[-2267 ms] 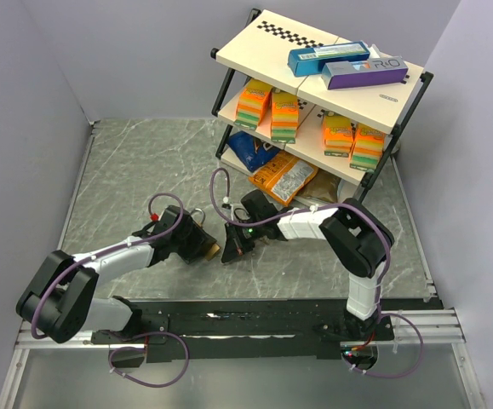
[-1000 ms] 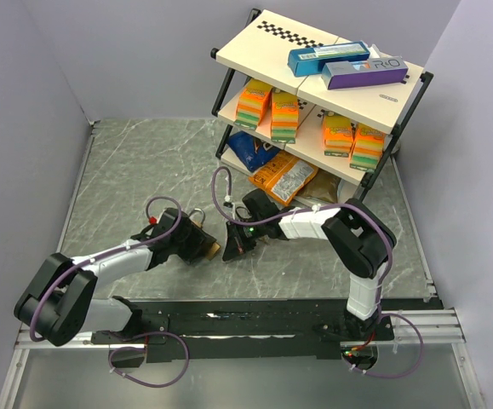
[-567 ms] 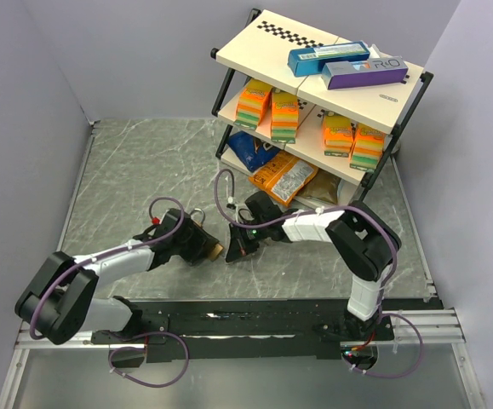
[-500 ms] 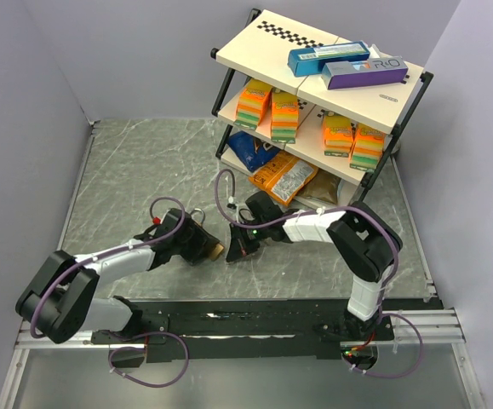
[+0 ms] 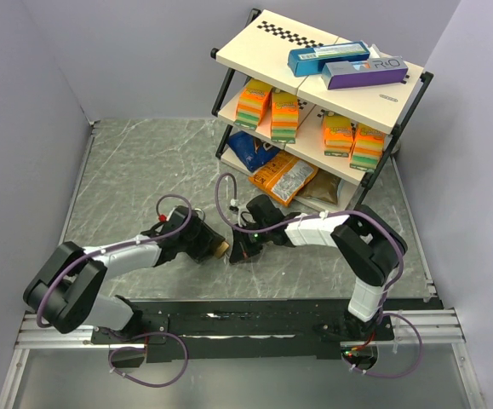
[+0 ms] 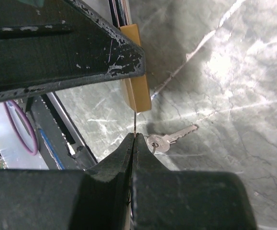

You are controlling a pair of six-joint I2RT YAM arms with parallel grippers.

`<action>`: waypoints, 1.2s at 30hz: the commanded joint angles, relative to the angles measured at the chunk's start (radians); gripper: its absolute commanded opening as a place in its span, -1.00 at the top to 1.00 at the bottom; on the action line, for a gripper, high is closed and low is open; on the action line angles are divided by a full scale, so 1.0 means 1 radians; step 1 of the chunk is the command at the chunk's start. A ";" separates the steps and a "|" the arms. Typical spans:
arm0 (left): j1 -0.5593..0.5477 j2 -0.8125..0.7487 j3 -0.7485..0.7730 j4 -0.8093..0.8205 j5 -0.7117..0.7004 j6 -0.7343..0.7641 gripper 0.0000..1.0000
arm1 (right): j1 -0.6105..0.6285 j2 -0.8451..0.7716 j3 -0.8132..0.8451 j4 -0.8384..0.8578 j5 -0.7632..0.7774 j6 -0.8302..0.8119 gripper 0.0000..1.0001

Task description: Unlock with the key

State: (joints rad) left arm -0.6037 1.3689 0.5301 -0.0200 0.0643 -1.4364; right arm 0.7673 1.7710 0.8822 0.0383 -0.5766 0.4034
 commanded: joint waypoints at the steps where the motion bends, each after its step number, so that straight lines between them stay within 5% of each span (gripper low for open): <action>1: -0.065 0.024 0.047 0.068 0.161 -0.067 0.98 | 0.004 -0.038 0.023 0.164 0.072 0.009 1.00; 9: -0.077 0.035 0.062 0.023 0.129 -0.036 0.98 | 0.000 -0.068 0.029 0.147 0.103 0.002 1.00; 19: -0.027 0.024 0.251 -0.323 -0.090 0.145 0.98 | -0.005 -0.169 0.008 0.038 0.116 -0.021 1.00; 36: 0.087 0.286 0.536 -0.460 -0.032 0.418 0.98 | -0.006 -0.240 -0.032 -0.034 0.073 -0.037 1.00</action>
State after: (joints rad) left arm -0.5167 1.6001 0.9405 -0.4629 0.0036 -1.1069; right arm 0.7670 1.6279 0.8558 -0.0040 -0.5087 0.3912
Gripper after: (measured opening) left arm 0.609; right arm 0.007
